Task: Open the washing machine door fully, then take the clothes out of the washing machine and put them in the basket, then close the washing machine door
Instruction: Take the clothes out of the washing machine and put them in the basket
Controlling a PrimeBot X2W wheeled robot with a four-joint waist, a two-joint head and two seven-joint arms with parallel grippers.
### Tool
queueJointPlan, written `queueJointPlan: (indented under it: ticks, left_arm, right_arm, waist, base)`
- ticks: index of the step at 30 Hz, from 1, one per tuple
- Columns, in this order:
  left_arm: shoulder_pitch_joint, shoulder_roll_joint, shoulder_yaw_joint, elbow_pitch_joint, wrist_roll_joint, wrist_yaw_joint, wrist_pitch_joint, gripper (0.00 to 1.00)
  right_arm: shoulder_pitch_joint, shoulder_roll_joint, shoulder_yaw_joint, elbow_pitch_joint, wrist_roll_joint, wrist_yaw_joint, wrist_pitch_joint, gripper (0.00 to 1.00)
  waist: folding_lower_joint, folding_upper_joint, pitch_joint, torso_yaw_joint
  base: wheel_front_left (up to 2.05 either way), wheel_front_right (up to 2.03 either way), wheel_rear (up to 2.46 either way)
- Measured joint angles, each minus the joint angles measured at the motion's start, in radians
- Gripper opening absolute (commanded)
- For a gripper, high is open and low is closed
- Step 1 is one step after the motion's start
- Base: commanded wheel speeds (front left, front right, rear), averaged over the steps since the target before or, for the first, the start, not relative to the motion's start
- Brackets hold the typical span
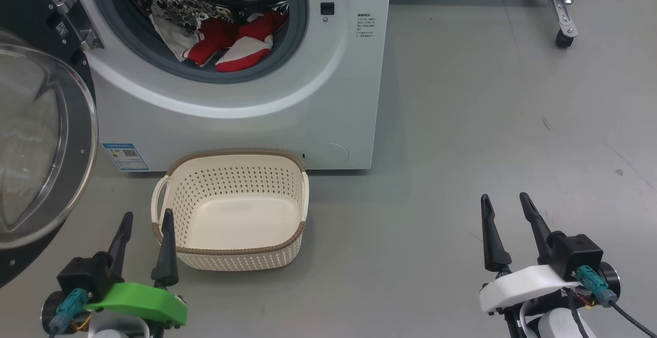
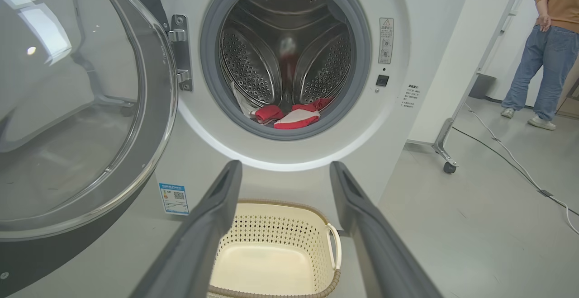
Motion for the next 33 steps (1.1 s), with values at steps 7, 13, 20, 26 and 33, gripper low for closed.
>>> queueJointPlan:
  ticks: [7,13,20,26,33]
  left_arm:
    - [0.005,0.000,-0.008,-0.005,0.000,0.000,0.000,1.00]
    - [0.012,0.001,-0.013,-0.008,-0.003,0.000,0.000,1.00]
    - [0.014,0.003,0.014,-0.028,-0.002,0.001,0.000,1.00]
    - [0.014,0.005,0.009,-0.028,0.006,0.001,0.000,1.00]
    - [0.014,0.005,0.001,-0.028,0.006,0.001,0.000,1.00]
  right_arm:
    - [0.001,0.000,0.002,0.008,0.000,0.000,0.000,1.00]
    - [0.001,0.000,0.003,0.009,0.000,0.000,0.000,1.00]
    - [0.003,0.000,0.003,0.009,0.001,0.000,0.000,1.00]
    - [0.004,0.000,0.002,0.009,0.003,0.000,0.000,1.00]
    - [0.004,0.000,0.002,0.009,0.011,-0.001,0.000,1.00]
  waist:
    - [0.0000,0.0000,-0.005,0.002]
    - [0.0000,0.0000,-0.009,0.003]
    - [0.0000,0.0000,-0.003,0.006]
    - [0.0000,0.0000,0.002,0.006]
    - [0.0000,0.0000,0.005,0.005]
  base:
    - [1.08,-1.08,0.00]
    - [1.35,-1.35,0.00]
    - [1.55,-1.55,0.00]
    - [1.34,-1.34,0.00]
    - [1.07,-1.07,0.00]
